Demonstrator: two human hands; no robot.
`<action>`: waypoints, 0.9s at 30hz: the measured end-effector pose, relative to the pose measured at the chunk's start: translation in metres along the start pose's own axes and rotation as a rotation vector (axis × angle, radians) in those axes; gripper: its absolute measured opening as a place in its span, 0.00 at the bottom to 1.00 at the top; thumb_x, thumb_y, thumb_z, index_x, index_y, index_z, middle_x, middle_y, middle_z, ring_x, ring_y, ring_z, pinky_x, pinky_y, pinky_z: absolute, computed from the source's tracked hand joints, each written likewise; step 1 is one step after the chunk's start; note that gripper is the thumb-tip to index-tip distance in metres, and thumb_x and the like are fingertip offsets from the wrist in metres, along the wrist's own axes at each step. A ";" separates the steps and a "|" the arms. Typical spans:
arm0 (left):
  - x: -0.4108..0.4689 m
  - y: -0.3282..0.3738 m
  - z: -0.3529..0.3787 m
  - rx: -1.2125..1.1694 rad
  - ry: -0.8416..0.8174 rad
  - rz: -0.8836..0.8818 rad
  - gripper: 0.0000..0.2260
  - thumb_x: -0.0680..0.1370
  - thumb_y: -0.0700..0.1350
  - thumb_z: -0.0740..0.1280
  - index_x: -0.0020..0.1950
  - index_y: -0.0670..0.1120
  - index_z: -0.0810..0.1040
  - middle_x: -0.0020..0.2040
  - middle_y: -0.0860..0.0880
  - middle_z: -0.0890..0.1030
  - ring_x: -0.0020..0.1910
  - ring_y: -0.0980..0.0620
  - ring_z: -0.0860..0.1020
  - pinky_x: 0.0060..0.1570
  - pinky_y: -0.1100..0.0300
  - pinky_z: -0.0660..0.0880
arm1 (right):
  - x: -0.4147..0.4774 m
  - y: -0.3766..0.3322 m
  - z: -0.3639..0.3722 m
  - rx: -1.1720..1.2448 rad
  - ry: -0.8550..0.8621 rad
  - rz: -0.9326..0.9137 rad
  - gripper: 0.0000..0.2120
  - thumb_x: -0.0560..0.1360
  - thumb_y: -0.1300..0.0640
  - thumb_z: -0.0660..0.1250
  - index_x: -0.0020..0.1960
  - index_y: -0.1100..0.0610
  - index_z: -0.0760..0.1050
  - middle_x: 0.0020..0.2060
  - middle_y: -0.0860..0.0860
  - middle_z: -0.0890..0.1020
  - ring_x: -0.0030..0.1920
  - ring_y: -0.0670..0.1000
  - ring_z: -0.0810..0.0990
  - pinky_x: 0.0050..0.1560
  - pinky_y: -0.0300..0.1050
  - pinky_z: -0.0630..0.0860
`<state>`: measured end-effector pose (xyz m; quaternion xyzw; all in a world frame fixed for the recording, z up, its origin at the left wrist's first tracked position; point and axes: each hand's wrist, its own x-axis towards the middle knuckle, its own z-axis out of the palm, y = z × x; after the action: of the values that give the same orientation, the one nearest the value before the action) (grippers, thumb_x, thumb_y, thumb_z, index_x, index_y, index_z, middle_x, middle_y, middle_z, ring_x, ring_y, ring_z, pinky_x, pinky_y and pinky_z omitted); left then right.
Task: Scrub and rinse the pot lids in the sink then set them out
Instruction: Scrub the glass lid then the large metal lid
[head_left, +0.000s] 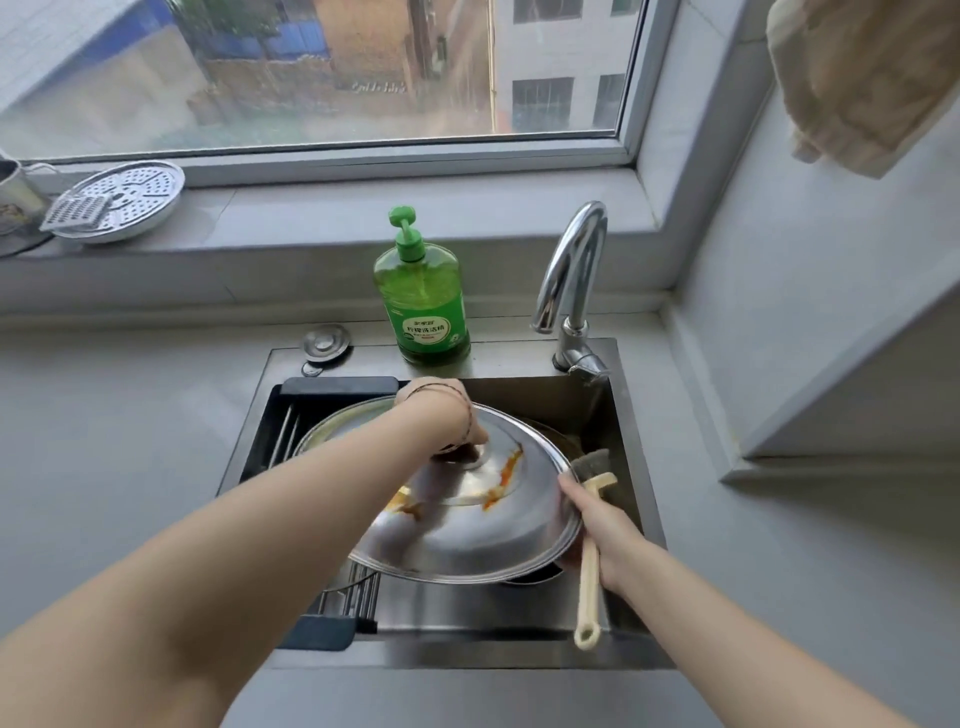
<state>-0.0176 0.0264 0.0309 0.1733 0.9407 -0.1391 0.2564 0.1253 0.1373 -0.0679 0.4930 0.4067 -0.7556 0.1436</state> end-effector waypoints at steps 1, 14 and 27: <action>-0.001 0.005 -0.002 -0.009 -0.021 0.016 0.22 0.74 0.59 0.64 0.59 0.44 0.74 0.48 0.47 0.75 0.52 0.45 0.77 0.49 0.56 0.74 | 0.000 -0.002 -0.002 0.074 -0.010 0.000 0.17 0.72 0.50 0.70 0.53 0.63 0.77 0.46 0.60 0.83 0.46 0.59 0.82 0.41 0.50 0.79; -0.043 -0.031 0.054 -0.643 0.234 -0.224 0.33 0.75 0.59 0.62 0.74 0.46 0.56 0.72 0.40 0.58 0.70 0.40 0.59 0.67 0.48 0.60 | 0.010 -0.003 -0.041 0.227 0.206 -0.254 0.18 0.72 0.59 0.71 0.57 0.66 0.72 0.52 0.58 0.78 0.55 0.59 0.79 0.60 0.56 0.74; -0.047 -0.022 0.103 -2.370 -0.183 -0.813 0.29 0.77 0.65 0.54 0.62 0.42 0.72 0.60 0.45 0.77 0.61 0.43 0.75 0.59 0.49 0.71 | 0.003 0.021 -0.042 0.210 0.177 -0.168 0.09 0.73 0.57 0.69 0.46 0.59 0.70 0.46 0.55 0.78 0.44 0.53 0.79 0.42 0.46 0.79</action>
<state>0.0567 -0.0415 -0.0260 -0.4755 0.4514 0.7099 0.2570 0.1630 0.1563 -0.0884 0.5342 0.3763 -0.7569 -0.0086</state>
